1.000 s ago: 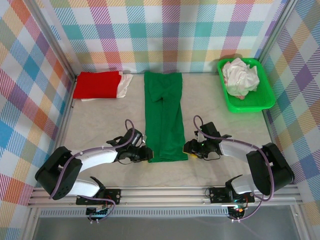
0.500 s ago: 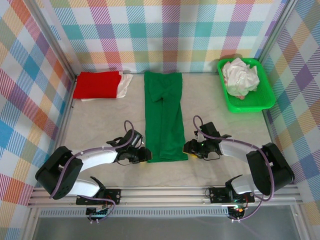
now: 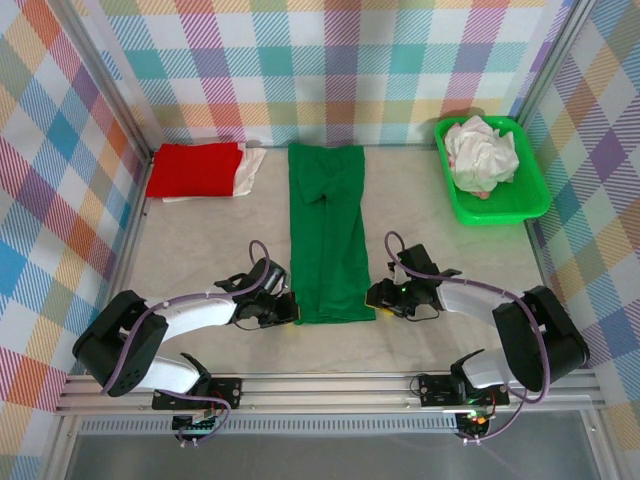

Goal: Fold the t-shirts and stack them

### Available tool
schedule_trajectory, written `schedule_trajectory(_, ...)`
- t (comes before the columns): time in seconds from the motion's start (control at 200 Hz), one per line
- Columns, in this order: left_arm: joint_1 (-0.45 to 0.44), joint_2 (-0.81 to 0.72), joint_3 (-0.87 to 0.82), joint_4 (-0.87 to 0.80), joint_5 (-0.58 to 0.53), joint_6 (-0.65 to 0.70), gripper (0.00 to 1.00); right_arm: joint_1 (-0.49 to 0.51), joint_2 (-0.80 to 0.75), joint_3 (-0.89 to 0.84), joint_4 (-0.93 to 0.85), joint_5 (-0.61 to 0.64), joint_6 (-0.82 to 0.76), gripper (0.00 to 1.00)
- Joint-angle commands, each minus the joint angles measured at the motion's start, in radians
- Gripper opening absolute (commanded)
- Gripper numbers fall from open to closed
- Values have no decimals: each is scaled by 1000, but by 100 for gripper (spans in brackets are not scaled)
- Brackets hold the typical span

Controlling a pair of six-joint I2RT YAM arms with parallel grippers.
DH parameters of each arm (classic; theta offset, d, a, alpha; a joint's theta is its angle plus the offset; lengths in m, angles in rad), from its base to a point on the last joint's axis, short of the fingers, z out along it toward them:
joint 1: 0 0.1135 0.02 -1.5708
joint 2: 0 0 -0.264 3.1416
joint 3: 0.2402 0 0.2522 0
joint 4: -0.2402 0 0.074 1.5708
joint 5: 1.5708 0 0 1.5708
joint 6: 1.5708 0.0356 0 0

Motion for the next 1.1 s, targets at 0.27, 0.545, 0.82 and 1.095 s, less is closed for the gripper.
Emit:
schedule_trajectory(0.27, -15, -12, -25, -3, -59, -5, 0, 138, 106, -24, 147, -155, 146, 37)
schedule_trajectory(0.545, -15, -62, -54, -2, -81, -25, 0, 159, 98, 6, 78, -149, 151, 34)
schedule_trajectory(0.82, -15, -65, -63, 13, -80, -26, 0, 198, 77, 38, 7, -145, 157, 34)
schedule_trajectory(1.095, -15, -71, -69, 26, -78, -23, 0, 204, 95, 32, -29, -100, 165, 33)
